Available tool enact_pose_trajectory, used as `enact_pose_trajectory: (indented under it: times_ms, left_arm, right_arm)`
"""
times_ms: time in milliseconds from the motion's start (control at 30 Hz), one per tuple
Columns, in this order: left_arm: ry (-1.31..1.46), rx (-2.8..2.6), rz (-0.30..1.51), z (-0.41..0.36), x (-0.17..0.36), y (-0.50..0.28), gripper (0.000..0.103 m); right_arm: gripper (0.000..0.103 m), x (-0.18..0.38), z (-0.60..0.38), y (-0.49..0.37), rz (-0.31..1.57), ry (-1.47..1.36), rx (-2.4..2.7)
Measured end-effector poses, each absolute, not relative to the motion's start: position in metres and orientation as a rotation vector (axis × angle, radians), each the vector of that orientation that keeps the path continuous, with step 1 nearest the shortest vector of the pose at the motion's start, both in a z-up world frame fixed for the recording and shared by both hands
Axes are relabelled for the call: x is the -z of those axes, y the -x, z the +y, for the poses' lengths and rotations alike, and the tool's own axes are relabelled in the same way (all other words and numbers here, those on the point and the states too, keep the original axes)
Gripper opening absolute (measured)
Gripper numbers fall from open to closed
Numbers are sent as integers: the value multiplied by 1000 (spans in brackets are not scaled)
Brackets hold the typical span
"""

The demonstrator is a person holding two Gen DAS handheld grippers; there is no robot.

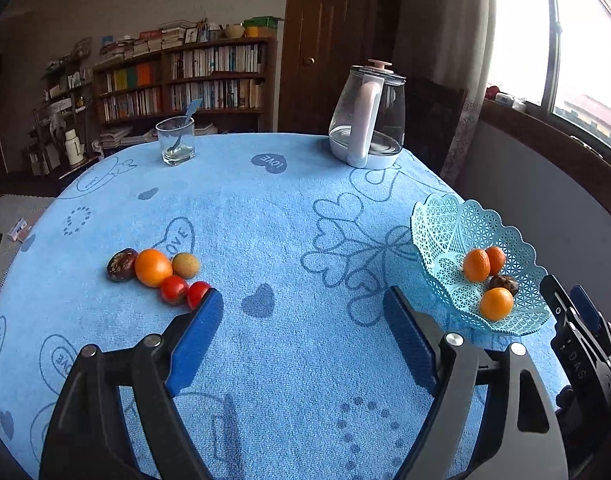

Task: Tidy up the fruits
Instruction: 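Move both open grippers back toward the fruit cluster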

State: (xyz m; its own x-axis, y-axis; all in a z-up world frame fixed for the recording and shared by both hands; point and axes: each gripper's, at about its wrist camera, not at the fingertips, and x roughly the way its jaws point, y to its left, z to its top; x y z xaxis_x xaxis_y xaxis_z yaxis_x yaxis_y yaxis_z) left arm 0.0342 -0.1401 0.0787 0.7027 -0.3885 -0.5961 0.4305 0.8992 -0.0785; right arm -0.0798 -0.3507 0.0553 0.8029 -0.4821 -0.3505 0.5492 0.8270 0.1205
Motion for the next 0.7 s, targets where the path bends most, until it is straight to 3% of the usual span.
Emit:
enact_pose_trajectory:
  times_ms: [700]
  left_arm:
    - [-30,331,617,-67,-72,-44,82]
  right_arm:
    - [75,-61,-342,77,309,-124,685]
